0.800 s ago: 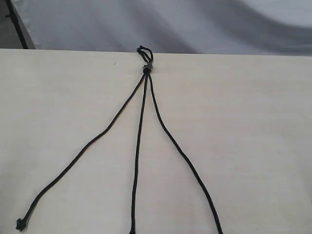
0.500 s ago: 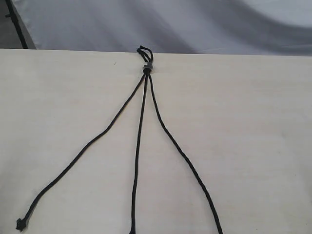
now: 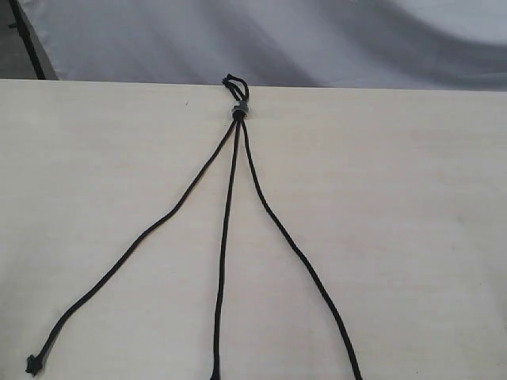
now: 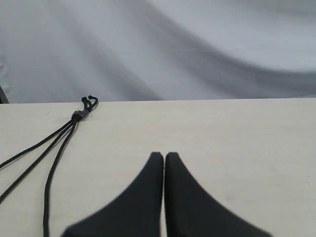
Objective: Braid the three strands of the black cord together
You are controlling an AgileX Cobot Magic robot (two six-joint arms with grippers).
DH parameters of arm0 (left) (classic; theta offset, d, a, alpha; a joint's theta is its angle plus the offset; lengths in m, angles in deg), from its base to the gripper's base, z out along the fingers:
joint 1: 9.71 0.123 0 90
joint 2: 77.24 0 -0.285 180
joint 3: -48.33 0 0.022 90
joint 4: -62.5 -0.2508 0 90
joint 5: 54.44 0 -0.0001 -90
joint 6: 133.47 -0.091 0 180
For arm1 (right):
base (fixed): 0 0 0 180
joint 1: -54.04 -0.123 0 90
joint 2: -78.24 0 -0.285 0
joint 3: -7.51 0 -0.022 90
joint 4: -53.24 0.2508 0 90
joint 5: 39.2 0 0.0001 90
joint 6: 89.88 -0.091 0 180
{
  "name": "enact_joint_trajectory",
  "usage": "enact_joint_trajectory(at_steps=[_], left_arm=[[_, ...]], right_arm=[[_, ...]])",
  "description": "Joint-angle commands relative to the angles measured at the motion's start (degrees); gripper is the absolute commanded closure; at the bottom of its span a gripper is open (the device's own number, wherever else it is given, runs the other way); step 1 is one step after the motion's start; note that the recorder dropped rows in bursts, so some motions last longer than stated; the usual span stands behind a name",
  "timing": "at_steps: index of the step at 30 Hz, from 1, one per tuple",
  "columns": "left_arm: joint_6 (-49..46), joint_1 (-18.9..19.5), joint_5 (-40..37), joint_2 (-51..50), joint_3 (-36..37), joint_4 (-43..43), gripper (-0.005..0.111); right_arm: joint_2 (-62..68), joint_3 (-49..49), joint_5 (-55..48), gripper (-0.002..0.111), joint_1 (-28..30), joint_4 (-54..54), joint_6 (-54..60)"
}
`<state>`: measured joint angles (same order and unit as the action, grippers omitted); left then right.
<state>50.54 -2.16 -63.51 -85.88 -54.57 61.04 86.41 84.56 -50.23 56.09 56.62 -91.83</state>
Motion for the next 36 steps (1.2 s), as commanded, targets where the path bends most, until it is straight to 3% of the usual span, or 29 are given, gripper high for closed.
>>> enact_joint_trajectory(at_steps=[1,4,6,11,15,17,21,28,33,36], left_arm=[[-0.11,-0.27,-0.11,0.16,0.12,0.23,0.104],[1.95,-0.27,5.7,0.16,0.12,2.13,0.104],[5.92,-0.27,16.13,0.16,0.12,3.3,0.104],[26.62,-0.27,40.67,0.16,0.12,3.42,0.104],[25.45,-0.27,53.7,0.16,0.12,3.2,0.104],[19.34,-0.27,49.35,-0.47,-2.16,3.2,0.105],[10.76,-0.27,28.54,-8.42,-12.85,3.2,0.107],[8.67,-0.27,13.96,-31.51,-21.09,3.2,0.107],[5.73,-0.27,5.25,-45.5,-22.27,3.2,0.107],[5.22,-0.27,4.74,-51.32,-22.27,3.2,0.107]], right_arm=[[-0.38,0.16,1.89,0.106,-0.31,0.09,0.2],[-0.38,0.16,6.84,0.106,-0.31,3.42,-2.66],[-0.38,0.16,12.5,0.106,-0.31,6.52,-5.22],[-0.38,0.16,31.9,0.106,-0.31,10.5,-10.1],[-0.38,0.16,44.33,0.106,-0.31,9.09,-14.73],[-0.38,-0.27,44.67,0.106,-0.31,3.13,-13.74],[4.2,-8.52,32.23,0.108,-0.31,-4.21,-13.64],[29.21,-21.36,14.76,0.109,-1.58,-9.73,-15.63],[49.11,-28.25,6.81,0.109,-9.36,-9.73,-15.16],[60.73,-32.58,5.04,0.109,-17.84,-9.73,-14.52]])
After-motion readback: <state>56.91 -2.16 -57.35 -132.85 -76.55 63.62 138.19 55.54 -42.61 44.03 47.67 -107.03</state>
